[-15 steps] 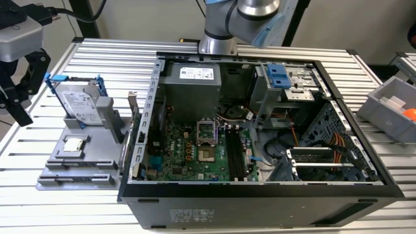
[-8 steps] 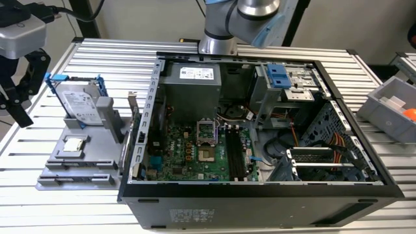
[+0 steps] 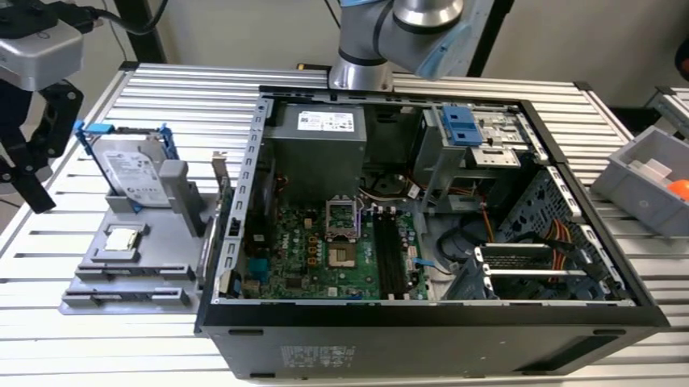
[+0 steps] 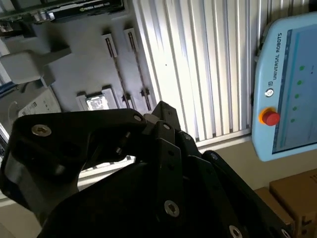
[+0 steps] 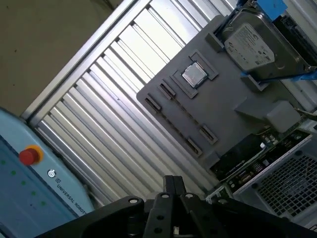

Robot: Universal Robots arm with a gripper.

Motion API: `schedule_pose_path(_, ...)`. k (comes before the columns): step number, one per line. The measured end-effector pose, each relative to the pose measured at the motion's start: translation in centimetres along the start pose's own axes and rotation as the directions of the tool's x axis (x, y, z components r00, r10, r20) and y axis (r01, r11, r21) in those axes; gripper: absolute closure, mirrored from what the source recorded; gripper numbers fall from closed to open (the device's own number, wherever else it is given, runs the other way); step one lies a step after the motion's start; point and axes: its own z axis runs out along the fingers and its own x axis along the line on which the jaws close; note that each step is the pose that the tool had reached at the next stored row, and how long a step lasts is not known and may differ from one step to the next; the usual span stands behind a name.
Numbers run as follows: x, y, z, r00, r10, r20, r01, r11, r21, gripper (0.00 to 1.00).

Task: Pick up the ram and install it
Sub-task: 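Pick up the ram and move it above insertion slot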

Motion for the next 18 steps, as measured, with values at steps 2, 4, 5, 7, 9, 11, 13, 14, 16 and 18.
schedule_pose_path(2, -0.01, 0.01, 0.01, 0.9998, -0.017, -0.002, 0.017, 0.9998, 0.0051, 1.0)
schedule_pose_path(4, -0.02, 0.03, 0.01, 0.9994, -0.035, -0.0045, 0.035, 0.9994, 0.0102, 1.0)
schedule_pose_path(5, -0.03, 0.03, 0.01, 0.9991, -0.043, -0.0056, 0.043, 0.999, 0.0126, 1.0)
schedule_pose_path(7, -0.04, 0.04, 0.01, 0.9982, -0.06, -0.008, 0.06, 0.998, 0.0176, 1.0)
schedule_pose_path(9, -0.05, 0.05, 0.0, 0.997, -0.077, -0.0107, 0.077, 0.9968, 0.0225, 1.0)
schedule_pose_path(11, -0.06, 0.06, 0.0, 0.9956, -0.093, -0.0133, 0.094, 0.9952, 0.0271, 1.0)
schedule_pose_path(13, -0.07, 0.07, 0.0, 0.9938, -0.11, -0.0159, 0.111, 0.9933, 0.032, 1.0)
schedule_pose_path(14, -0.08, 0.08, 0.0, 0.9928, -0.119, -0.0174, 0.119, 0.9923, 0.0344, 1.0)
schedule_pose_path(16, -0.09, 0.09, -0.01, 0.9906, -0.135, -0.0203, 0.136, 0.9899, 0.0392, 1.0)
schedule_pose_path(18, -0.09, 0.09, 0.0, 0.9882, -0.152, -0.0227, 0.152, 0.9874, 0.0435, 1.0)
